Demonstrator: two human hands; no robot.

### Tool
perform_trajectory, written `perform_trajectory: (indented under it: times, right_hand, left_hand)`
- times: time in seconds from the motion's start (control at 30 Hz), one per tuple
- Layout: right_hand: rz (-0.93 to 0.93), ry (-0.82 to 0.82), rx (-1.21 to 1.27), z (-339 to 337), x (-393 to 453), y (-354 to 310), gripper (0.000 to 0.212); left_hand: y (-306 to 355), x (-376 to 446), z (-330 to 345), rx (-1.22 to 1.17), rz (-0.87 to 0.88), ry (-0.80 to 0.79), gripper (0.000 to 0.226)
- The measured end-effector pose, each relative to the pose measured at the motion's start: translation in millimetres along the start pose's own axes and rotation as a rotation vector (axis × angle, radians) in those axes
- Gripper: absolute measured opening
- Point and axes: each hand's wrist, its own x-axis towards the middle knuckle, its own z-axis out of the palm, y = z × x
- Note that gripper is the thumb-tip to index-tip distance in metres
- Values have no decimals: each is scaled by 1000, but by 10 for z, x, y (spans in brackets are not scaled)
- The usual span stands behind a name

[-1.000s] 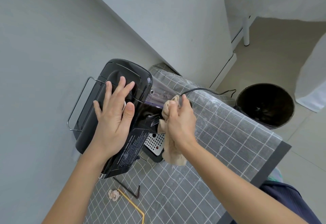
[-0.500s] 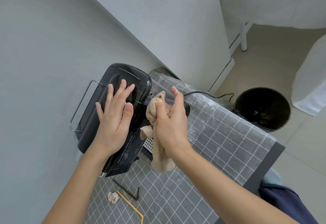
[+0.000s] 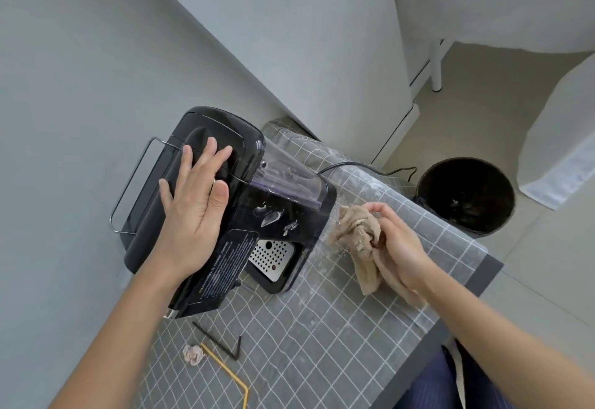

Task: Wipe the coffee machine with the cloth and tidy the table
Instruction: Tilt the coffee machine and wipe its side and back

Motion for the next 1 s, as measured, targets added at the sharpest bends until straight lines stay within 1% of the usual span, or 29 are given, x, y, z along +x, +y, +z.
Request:
perform_trajectory:
  times: [0.07, 0.2, 0.23, 0.3, 0.37, 0.4, 0.43, 0.47, 0.53, 0.57, 0.63, 0.7, 0.77, 0.8, 0.83, 0.87, 0.93, 1.0]
  right_hand:
    - [-115, -69, -240, -163, 82, 6, 25]
    - [-499, -31, -754, -392, 193, -46, 35]
    - [-618, -71, -930, -433, 181, -49, 35]
    - [-776, -277, -1336, -491, 142, -12, 38]
    - [-823, -484, -1575, -498, 107, 45, 42]
    - [-818, -531, -1643, -476, 99, 81, 46]
    - [-796, -531, -1684, -445, 103, 126, 54]
    - [-751, -489, -1707, -398, 111, 176, 59]
    - [-672, -349, -1746, -312, 163, 336, 64]
    - [-656, -300, -1789, -260, 187, 430, 63]
    - [-673, -252, -1896, -170, 214, 564, 51]
    - [-784, -212, -1862, -127, 245, 596, 38]
    - [-885, -157, -1687, -147, 294, 565, 36]
    - [-849, -130, -1518, -133, 286, 507, 37]
    - [-775, -89, -1308, -95, 245, 423, 36]
    - [-677, -7, -1097, -22, 167, 309, 31]
    - [-478, 100, -600, 190, -14, 82, 25]
    - [-438, 172, -235, 471, -183, -138, 31]
  left_hand:
    - [-6, 0, 4, -1, 1, -1, 53]
    - [-11, -2, 0, -7, -1, -1, 52]
    - [-10, -1, 1, -6, -1, -1, 52]
    - [-9, -2, 1, -4, -2, -3, 52]
    - [-9, -2, 2, -3, -2, -1, 52]
    - [-8, -1, 3, -3, -3, -1, 52]
    - [-8, -3, 3, -2, -4, -1, 51]
    - [-8, -3, 3, -1, -5, 0, 51]
    - [-6, -2, 1, -1, -7, 1, 51]
    - [-5, -5, 1, -4, -8, 0, 51]
    - [1, -10, -2, -15, -8, 1, 52]
    - [12, -13, -6, -22, -8, -4, 52]
    - [22, -15, -9, -27, -7, -7, 52]
    - [27, -14, -11, -29, -8, -7, 52]
    - [28, -13, -11, -29, -10, -6, 53]
    - [28, -12, -11, -28, -12, -7, 55]
    - [23, -12, -11, -27, -13, -9, 56]
    - [20, -7, -15, -29, -14, -10, 57]
